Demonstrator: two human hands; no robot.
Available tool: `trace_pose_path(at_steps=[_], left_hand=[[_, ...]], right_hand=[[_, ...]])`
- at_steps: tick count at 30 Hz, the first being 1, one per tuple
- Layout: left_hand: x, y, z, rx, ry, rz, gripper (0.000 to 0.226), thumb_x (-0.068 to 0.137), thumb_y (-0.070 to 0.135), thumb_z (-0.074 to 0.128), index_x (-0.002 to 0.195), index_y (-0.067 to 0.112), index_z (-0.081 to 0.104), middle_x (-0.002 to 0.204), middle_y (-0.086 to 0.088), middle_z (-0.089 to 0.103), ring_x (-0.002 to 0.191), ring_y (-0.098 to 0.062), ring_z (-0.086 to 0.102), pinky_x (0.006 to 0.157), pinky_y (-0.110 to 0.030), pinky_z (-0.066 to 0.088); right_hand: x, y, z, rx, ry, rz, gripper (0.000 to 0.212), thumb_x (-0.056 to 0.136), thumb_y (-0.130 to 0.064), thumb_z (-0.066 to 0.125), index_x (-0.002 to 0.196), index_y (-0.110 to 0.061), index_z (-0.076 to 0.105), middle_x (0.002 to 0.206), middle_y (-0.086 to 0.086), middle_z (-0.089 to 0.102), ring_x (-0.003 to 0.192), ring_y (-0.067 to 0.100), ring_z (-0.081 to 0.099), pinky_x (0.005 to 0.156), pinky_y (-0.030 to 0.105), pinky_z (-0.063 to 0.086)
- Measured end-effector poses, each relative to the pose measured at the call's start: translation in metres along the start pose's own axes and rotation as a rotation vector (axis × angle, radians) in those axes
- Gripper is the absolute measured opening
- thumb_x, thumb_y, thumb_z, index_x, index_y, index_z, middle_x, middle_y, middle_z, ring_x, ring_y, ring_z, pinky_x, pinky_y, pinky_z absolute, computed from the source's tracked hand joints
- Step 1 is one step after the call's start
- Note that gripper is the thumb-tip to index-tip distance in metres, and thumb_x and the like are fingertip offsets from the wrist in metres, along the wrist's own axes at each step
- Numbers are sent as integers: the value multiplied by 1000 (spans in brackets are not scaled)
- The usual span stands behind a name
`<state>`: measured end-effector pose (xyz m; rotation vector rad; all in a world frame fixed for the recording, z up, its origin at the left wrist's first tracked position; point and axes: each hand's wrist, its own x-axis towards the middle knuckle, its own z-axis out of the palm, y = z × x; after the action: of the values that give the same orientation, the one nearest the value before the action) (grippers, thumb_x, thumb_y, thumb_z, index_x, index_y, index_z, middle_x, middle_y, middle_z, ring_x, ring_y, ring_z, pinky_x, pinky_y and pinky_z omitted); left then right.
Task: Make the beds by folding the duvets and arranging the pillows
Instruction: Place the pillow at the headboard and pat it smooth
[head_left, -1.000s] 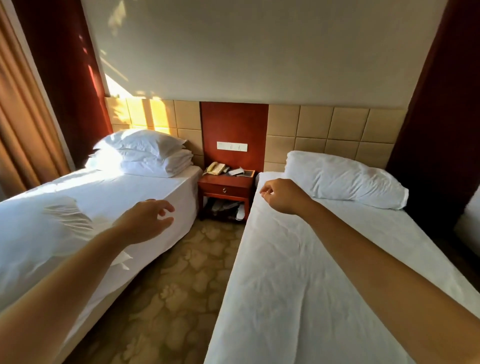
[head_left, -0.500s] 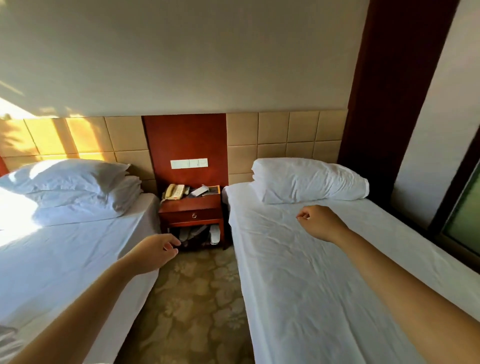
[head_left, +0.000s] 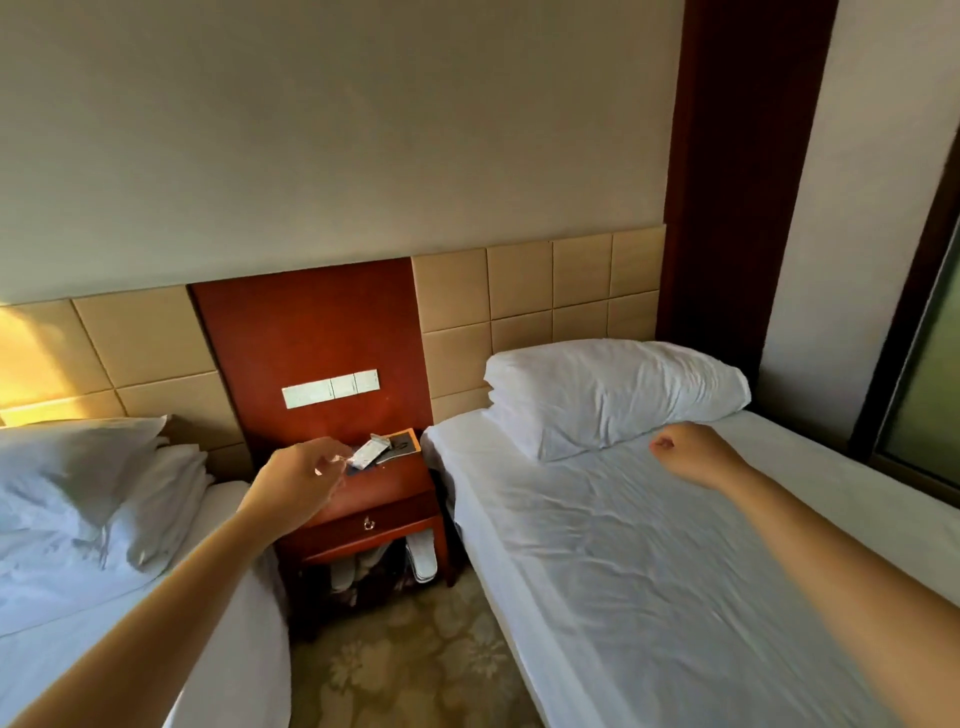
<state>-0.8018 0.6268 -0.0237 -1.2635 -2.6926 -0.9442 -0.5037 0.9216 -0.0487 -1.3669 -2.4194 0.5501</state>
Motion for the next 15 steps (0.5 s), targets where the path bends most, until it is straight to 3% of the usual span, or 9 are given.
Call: trace_pose_path(at_steps=[6,10,12,15], left_hand=[[135,-99,-4,-61,-47,-46,16,92,9,53,95,22,63,68,5,66,62,-12,66,60,-24,47],[252,-155,23,-79,-142,-66,20,94,10,51,109,14,63,77,-1,67,69,-14,65,60,-22,48],[315,-170,40,-85,-168,-9,24,95,9,49,116,9,61,84,-4,66,72,-15,65,65,-24,51],[407,-183,64,-93,-230,68,26,95,9,48,117,5,61,90,-7,65,76,-20,63,77,-30,51]], right_hand=[[124,-118,73,-75,-127,-58,30,95,-18,41,67,-11,50,78,5,54,82,22,54,62,30,38],[212,-172,124,-93,-105,-61,29,95,-19,42,101,-3,65,107,11,65,98,27,59,84,33,48],[253,-186,148,-118,-63,-53,28,96,-21,42,104,-7,65,117,11,60,105,26,56,88,32,46],[309,-197,177,-159,-11,62,29,96,-24,43,118,-18,61,147,12,30,126,32,40,101,33,40]])
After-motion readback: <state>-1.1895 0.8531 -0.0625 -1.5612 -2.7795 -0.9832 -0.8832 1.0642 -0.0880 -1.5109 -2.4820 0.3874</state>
